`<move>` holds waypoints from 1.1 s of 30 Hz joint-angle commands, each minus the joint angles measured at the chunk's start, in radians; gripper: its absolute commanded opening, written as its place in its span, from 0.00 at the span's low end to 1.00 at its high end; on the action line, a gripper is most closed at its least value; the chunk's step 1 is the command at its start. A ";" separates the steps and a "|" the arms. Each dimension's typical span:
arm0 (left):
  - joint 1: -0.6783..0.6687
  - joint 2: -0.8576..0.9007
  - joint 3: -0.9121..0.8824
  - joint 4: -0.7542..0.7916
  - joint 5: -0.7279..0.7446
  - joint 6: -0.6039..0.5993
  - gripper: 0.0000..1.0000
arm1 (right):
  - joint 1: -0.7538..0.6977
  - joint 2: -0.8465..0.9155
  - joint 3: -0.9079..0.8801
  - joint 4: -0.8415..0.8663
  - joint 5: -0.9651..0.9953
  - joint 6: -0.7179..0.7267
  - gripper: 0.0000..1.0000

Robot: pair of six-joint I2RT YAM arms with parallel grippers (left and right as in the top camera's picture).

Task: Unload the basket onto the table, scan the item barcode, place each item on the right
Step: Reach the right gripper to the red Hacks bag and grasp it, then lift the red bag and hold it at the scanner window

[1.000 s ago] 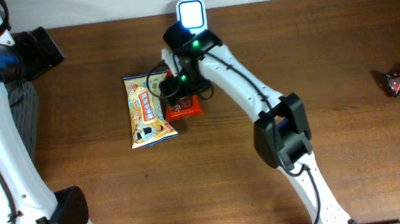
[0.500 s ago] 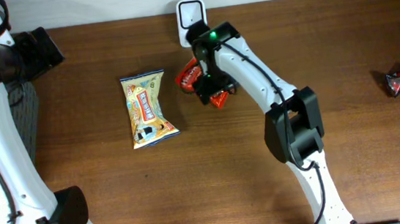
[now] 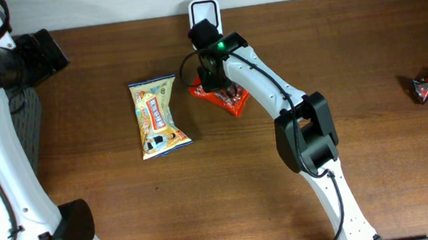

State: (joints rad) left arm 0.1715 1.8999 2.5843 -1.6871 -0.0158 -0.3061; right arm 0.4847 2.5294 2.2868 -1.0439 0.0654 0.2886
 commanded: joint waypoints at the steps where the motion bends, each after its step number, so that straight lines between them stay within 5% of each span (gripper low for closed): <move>1: 0.002 -0.004 0.003 -0.001 -0.007 0.009 0.99 | -0.002 0.005 0.001 -0.104 -0.086 -0.097 0.04; 5: 0.002 -0.004 0.003 -0.001 -0.007 0.008 0.99 | -0.003 -0.066 0.025 -0.257 -0.072 -0.100 0.07; 7: 0.002 -0.004 0.002 -0.001 -0.007 0.008 0.99 | -0.016 -0.098 0.063 -0.272 -0.069 -0.064 0.52; 8: 0.002 -0.004 0.003 -0.001 -0.007 0.008 0.99 | -0.029 -0.099 0.064 -0.273 -0.090 -0.041 0.99; 12: 0.002 -0.004 0.003 -0.001 -0.007 0.009 0.99 | -0.050 -0.099 0.048 -0.305 -0.004 -0.708 0.99; 15: 0.002 -0.004 0.003 -0.001 -0.007 0.009 0.99 | -0.054 -0.099 -0.055 -0.311 -0.070 -0.978 0.99; 18: 0.002 -0.004 0.003 -0.001 -0.007 0.009 0.99 | -0.054 -0.099 -0.157 -0.275 -0.069 -1.088 1.00; 19: 0.002 -0.004 0.003 -0.001 -0.007 0.008 0.99 | -0.054 -0.099 -0.168 -0.253 -0.069 -1.080 0.92; 21: 0.002 -0.004 0.003 -0.001 -0.007 0.008 0.99 | -0.054 -0.099 -0.172 -0.161 -0.069 -0.910 0.50; 24: 0.002 -0.004 0.003 -0.001 -0.007 0.008 0.99 | -0.054 -0.099 -0.172 -0.136 -0.070 -0.618 0.15; 29: 0.002 -0.004 0.003 -0.001 -0.007 0.009 0.99 | -0.054 -0.100 -0.170 -0.223 -0.299 -0.534 0.04; 33: 0.002 -0.004 0.003 -0.001 -0.007 0.008 0.99 | -0.103 -0.100 -0.047 -0.363 -0.788 -0.517 0.04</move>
State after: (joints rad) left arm 0.1715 1.8999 2.5843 -1.6875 -0.0158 -0.3061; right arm 0.4206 2.4283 2.1548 -1.3811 -0.3950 -0.2558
